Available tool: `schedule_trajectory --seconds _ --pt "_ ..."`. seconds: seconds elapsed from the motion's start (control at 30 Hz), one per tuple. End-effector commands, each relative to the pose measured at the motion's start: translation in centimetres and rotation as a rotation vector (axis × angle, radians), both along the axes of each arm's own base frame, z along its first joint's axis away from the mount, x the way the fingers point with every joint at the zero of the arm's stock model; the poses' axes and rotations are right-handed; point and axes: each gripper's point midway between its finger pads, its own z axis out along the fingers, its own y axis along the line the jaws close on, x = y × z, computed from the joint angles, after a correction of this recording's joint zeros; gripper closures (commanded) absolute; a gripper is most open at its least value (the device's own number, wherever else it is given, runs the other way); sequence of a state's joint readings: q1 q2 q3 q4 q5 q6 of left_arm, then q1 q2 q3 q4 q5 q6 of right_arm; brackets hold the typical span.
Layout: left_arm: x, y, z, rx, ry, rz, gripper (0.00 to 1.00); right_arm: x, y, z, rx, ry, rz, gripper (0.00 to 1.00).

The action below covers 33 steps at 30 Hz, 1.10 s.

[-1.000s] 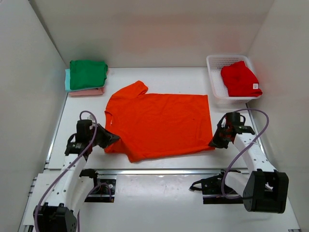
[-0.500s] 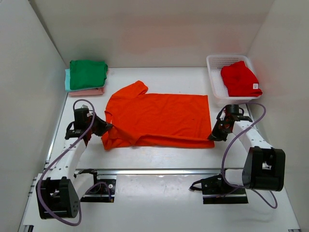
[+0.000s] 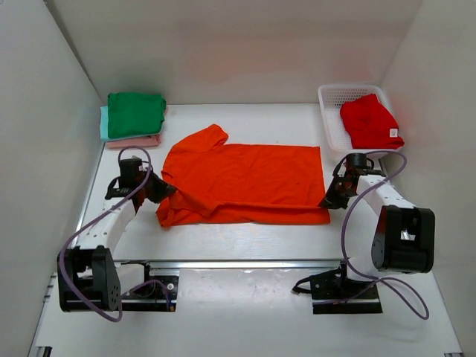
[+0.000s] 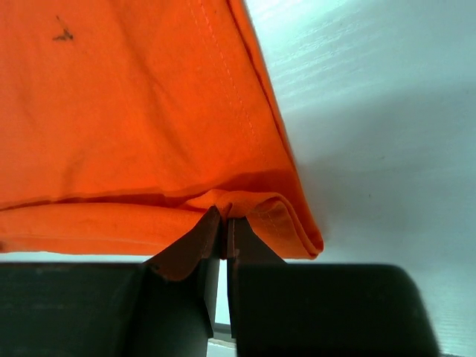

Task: Fold and stack the t-shirts
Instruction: Fold the flattened tshirt in 1/3 of the way

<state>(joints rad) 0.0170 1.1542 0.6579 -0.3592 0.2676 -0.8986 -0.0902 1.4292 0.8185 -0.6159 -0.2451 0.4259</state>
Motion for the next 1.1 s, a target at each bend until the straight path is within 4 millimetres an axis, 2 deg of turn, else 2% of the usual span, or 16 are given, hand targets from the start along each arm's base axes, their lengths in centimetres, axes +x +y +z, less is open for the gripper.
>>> schedule_trajectory --seconds 0.0,0.13,0.17,0.2,0.27,0.37,0.4,0.43,0.57,0.6,0.63,0.7,0.77,0.87,1.0,1.07 --pt "2.3 -0.5 1.6 0.036 -0.059 -0.023 1.0 2.4 -0.6 1.1 0.011 -0.065 -0.038 1.0" --pt "5.3 -0.8 2.7 0.083 -0.093 -0.049 0.97 3.8 -1.1 1.3 0.008 -0.097 -0.061 0.95" --pt "6.7 -0.5 4.3 0.104 -0.14 -0.038 0.97 4.0 -1.3 1.4 0.005 -0.098 -0.065 0.9" --pt "7.5 -0.7 4.3 0.125 -0.151 -0.055 0.93 4.7 -1.6 1.7 -0.014 -0.128 -0.064 0.83" --pt "9.6 -1.0 5.8 0.145 -0.204 -0.078 0.77 5.4 -1.6 2.0 -0.033 -0.162 -0.061 0.75" --pt "11.0 -1.0 7.1 0.164 -0.218 -0.101 0.7 5.5 -1.9 2.8 -0.075 -0.191 -0.066 0.62" --pt "11.1 -0.9 7.1 0.203 -0.2 -0.109 0.55 5.5 -2.0 3.0 -0.089 -0.203 -0.077 0.59" --pt "10.6 -0.6 7.1 0.233 -0.194 -0.119 0.02 5.5 -2.1 3.4 -0.101 -0.213 -0.077 0.59" --pt "5.3 1.3 4.8 0.2 -0.082 -0.05 0.02 4.2 -2.4 4.3 -0.155 -0.242 -0.05 0.61" --pt "3.5 1.1 2.9 0.202 -0.037 -0.064 0.01 4.1 -2.3 4.7 -0.17 -0.262 -0.024 0.63" --pt "2.2 0.8 3.0 0.205 -0.041 -0.086 0.01 3.8 -2.0 5.0 -0.177 -0.267 -0.015 0.64" --pt "-1.1 -0.4 0.1 0.203 0.015 -0.148 0.02 3.4 -1.6 5.1 -0.199 -0.289 0.026 0.65" --pt "-2.7 -1.2 -1.2 0.177 0.038 -0.164 0.01 3.1 -0.9 5.0 -0.189 -0.289 0.045 0.65" --pt "-3.6 -1.4 -3.5 0.212 0.071 -0.183 0.01 3.1 0.8 4.6 -0.148 -0.299 0.094 0.64" --pt "-2.8 -1.3 -5.2 0.37 0.081 -0.248 0.01 2.4 3.0 2.2 -0.118 -0.23 0.161 0.66" --pt "-1.8 -1.0 -5.0 0.42 0.055 -0.241 0.02 2.1 3.6 1.6 -0.135 -0.224 0.191 0.68"
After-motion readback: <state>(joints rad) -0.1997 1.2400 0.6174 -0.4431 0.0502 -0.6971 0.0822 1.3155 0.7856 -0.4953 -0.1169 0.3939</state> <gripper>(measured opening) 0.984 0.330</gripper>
